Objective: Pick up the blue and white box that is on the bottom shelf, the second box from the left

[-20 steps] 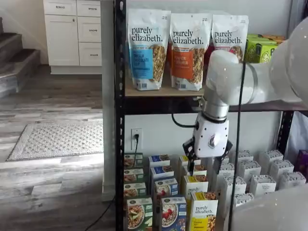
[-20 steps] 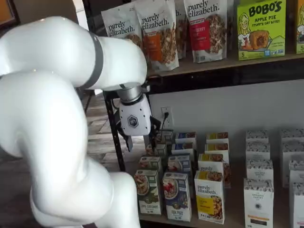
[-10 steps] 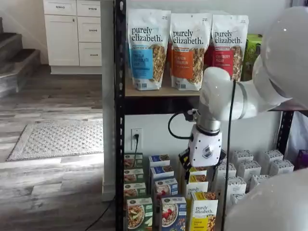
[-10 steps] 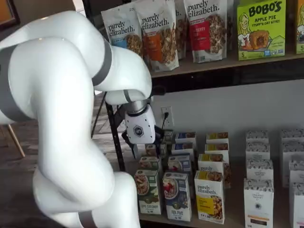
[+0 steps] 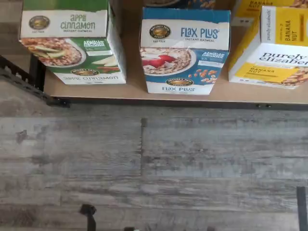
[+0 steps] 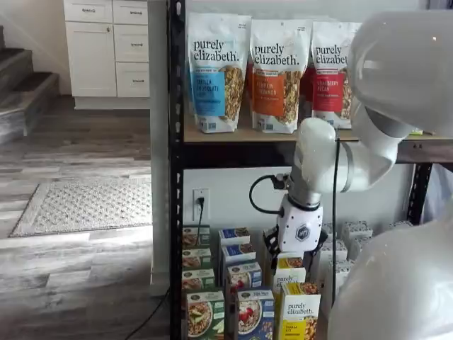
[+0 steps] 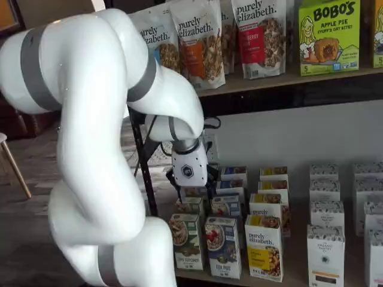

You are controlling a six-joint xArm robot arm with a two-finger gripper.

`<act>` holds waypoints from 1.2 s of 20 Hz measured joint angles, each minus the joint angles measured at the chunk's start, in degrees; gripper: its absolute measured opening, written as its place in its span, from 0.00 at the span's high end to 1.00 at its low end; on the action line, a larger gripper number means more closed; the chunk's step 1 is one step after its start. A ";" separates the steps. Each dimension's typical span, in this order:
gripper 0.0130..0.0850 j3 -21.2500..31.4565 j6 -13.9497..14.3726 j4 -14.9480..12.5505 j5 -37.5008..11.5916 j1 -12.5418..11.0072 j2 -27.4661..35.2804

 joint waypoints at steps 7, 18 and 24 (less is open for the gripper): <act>0.00 -2.47 0.77 0.27 -3.90 1.23 7.34; 0.00 -5.73 2.08 0.48 -11.66 3.05 17.44; 0.00 -8.29 4.76 -2.50 -14.43 3.08 23.21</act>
